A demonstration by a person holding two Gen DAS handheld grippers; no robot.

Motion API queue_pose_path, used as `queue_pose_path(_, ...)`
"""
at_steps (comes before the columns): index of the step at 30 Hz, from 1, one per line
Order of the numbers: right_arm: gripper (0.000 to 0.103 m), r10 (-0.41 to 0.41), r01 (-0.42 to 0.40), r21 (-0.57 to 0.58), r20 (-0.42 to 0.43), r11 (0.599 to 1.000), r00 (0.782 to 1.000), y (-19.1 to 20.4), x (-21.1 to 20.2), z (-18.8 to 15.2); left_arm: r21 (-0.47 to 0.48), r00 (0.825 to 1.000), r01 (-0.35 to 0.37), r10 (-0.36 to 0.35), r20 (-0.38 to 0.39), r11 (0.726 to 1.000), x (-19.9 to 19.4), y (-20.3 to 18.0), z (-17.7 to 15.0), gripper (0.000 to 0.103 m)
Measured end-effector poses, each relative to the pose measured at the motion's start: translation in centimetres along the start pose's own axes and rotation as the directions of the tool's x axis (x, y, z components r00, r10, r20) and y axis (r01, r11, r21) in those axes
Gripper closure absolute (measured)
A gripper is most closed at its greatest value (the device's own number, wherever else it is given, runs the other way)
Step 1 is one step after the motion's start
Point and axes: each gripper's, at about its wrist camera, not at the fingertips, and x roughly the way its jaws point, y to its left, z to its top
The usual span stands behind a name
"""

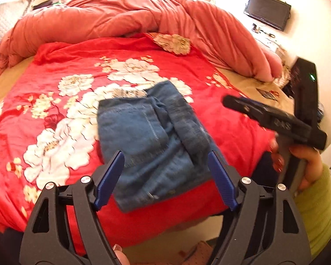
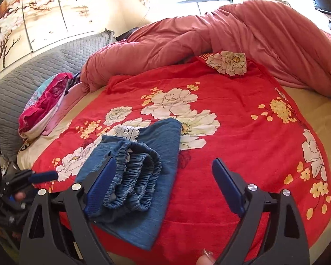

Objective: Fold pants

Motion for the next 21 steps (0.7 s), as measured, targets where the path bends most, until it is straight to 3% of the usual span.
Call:
queue_pose_path(5,0.015,-0.001,0.001,0.013,-0.023,1.0,1.0,-0.3,1.0,-0.3,-0.017,0.998,-0.057,0.057,0.002,0.998,1.3,1.8,1.1,0.029)
queue_pose_path(12,0.015,0.005,-0.003,0.024,-0.07,1.0,0.998,-0.5,3.0,-0.9,-0.114,0.997,-0.078,0.075,-0.029,0.99,3.9,5.6,1.6,0.028)
queue_pose_path(21,0.015,0.09,-0.08,0.07,-0.154,0.994,0.984,-0.6,6.2,-1.8,-0.259,0.994,0.041,-0.065,-0.087,0.965,7.5,8.4,0.7,0.028)
